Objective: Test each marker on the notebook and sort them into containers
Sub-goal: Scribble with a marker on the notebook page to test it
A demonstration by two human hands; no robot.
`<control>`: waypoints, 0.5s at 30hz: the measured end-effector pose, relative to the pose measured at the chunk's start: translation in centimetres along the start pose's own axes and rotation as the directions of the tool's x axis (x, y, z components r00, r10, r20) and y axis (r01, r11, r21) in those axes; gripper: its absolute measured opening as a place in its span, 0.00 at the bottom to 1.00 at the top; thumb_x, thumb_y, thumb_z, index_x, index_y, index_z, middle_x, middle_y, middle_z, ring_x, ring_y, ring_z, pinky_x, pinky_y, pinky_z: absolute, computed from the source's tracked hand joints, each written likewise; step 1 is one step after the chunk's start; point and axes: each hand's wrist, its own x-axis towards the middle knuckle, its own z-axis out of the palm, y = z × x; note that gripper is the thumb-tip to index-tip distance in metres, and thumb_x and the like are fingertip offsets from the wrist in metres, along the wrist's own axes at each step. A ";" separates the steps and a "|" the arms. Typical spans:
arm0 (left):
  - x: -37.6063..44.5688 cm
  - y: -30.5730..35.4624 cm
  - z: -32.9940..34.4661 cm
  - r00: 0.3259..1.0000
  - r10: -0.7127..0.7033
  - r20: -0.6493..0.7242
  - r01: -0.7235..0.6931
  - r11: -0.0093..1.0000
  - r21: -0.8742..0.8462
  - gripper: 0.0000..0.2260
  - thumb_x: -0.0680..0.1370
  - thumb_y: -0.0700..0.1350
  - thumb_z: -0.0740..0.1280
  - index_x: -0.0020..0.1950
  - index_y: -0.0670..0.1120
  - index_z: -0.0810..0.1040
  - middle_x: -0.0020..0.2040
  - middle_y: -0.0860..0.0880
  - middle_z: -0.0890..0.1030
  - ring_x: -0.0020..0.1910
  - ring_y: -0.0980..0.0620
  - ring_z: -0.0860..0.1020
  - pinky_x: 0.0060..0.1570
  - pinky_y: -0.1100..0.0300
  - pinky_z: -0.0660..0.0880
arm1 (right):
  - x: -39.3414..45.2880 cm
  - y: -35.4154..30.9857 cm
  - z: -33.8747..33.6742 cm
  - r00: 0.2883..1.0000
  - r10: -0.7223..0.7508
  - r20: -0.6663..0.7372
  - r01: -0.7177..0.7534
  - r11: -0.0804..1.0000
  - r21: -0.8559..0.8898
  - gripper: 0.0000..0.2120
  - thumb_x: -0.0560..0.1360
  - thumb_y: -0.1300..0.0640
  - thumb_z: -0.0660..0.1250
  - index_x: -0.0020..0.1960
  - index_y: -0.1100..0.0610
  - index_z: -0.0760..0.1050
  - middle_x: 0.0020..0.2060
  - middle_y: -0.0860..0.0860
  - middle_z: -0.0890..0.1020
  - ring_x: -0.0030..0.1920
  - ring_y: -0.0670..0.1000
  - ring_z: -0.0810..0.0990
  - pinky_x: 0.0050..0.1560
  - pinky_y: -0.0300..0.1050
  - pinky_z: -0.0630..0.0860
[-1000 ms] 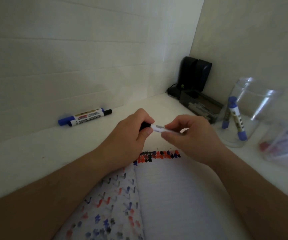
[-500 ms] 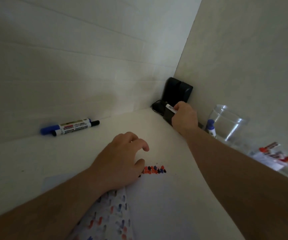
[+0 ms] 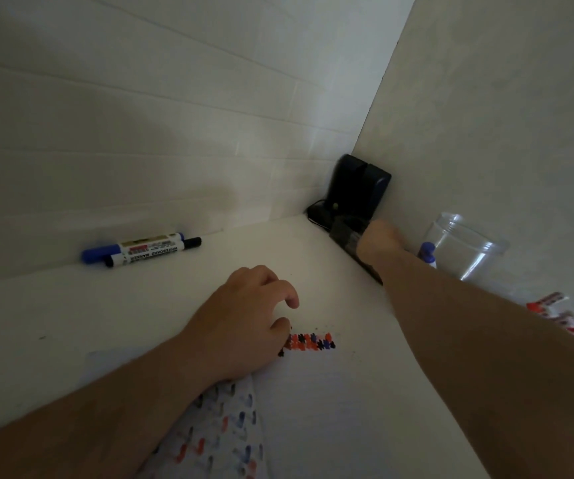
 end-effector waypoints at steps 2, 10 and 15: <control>0.0 -0.1 0.0 1.000 -0.005 0.001 0.005 1.000 -0.005 0.10 0.79 0.49 0.64 0.59 0.61 0.74 0.59 0.59 0.71 0.59 0.58 0.66 0.58 0.59 0.70 | -0.6 -0.2 -0.5 0.999 -0.018 0.034 0.016 0.998 0.059 0.14 0.80 0.63 0.63 0.63 0.65 0.78 0.60 0.63 0.81 0.63 0.65 0.79 0.55 0.53 0.75; 0.9 -4.3 -3.6 0.933 -0.238 -0.270 0.286 0.946 0.152 0.12 0.77 0.45 0.67 0.59 0.57 0.80 0.60 0.52 0.75 0.60 0.49 0.70 0.62 0.51 0.70 | -12.0 -2.7 -1.3 0.842 -0.514 -0.162 0.533 0.750 0.392 0.15 0.81 0.59 0.66 0.66 0.48 0.80 0.67 0.46 0.77 0.67 0.47 0.75 0.68 0.46 0.74; 0.2 -8.2 -5.1 0.840 -0.414 -0.351 0.535 0.743 0.402 0.19 0.76 0.44 0.64 0.66 0.54 0.76 0.63 0.45 0.73 0.62 0.40 0.68 0.62 0.47 0.64 | -18.3 -0.6 1.6 0.775 -0.609 -0.171 0.581 0.578 0.572 0.17 0.78 0.62 0.68 0.57 0.40 0.80 0.58 0.34 0.75 0.57 0.38 0.75 0.53 0.32 0.76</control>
